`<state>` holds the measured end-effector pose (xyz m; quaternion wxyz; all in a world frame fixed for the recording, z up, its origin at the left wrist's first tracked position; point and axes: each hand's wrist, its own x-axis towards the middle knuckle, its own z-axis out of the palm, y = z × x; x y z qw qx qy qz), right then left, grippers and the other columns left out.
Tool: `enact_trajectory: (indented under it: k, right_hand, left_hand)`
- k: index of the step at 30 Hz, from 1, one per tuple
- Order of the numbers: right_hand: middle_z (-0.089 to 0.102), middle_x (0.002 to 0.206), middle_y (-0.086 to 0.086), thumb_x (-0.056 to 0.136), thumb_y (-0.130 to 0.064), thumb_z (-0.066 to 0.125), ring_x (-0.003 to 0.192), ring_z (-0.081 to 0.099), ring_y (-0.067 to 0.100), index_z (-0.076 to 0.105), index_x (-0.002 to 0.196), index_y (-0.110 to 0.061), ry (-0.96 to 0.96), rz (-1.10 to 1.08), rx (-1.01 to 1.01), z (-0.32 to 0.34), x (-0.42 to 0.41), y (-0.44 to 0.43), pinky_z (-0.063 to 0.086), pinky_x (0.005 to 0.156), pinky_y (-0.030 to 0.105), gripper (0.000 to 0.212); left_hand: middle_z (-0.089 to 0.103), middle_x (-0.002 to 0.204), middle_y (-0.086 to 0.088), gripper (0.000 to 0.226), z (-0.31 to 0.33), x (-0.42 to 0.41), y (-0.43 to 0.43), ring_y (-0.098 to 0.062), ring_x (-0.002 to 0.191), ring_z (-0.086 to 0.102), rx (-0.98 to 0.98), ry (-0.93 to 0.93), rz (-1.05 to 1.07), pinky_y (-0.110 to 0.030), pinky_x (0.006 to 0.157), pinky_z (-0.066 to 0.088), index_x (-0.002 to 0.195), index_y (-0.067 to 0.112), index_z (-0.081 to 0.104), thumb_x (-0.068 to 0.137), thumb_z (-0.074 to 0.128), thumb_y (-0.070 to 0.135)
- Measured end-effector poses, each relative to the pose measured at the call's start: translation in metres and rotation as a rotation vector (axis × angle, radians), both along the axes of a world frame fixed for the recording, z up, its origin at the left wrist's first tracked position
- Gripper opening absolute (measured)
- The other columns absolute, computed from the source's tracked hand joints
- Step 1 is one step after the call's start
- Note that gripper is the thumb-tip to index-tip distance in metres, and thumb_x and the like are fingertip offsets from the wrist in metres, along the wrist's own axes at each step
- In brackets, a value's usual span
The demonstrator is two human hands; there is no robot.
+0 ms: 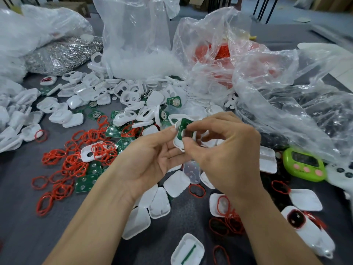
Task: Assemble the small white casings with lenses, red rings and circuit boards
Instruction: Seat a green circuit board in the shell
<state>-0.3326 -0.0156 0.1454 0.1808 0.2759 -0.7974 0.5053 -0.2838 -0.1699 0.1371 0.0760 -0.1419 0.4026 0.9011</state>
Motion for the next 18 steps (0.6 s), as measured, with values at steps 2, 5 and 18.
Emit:
enact_trajectory:
  k: [2,5,18]
  right_hand:
    - [0.075,0.077,-0.008,0.071,-0.018,0.086,0.068,0.070,0.009,0.082,0.081,-0.028,-0.235,0.090,-0.242,0.003,-0.003,0.000,0.057,0.062,0.021,0.015]
    - [0.077,0.072,-0.003,0.067,-0.019,0.085,0.066,0.068,0.009,0.083,0.075,-0.028,-0.492,0.120,-0.585,0.008,-0.013,0.005,0.054,0.063,0.020,0.013]
    - [0.072,0.115,-0.005,0.088,-0.014,0.074,0.102,0.063,0.010,0.076,0.118,-0.032,-0.266,-0.231,0.289,0.006,-0.021,-0.001,0.045,0.099,0.021,0.035]
  left_hand:
    - [0.074,0.118,-0.018,0.034,0.000,0.000,-0.001,-0.025,0.103,0.075,0.000,0.007,-0.006,-0.036,0.084,0.063,0.123,0.001,0.069,0.096,0.054,0.016]
    - [0.075,0.116,-0.018,0.034,0.000,0.000,-0.001,-0.025,0.100,0.076,-0.033,0.002,-0.002,-0.032,0.078,0.063,0.115,0.003,0.077,0.088,0.060,0.015]
    - [0.072,0.121,-0.022,0.033,0.005,0.005,-0.013,-0.029,0.109,0.073,0.131,0.053,0.063,-0.033,0.077,0.063,0.113,-0.002,0.076,0.088,0.061,0.015]
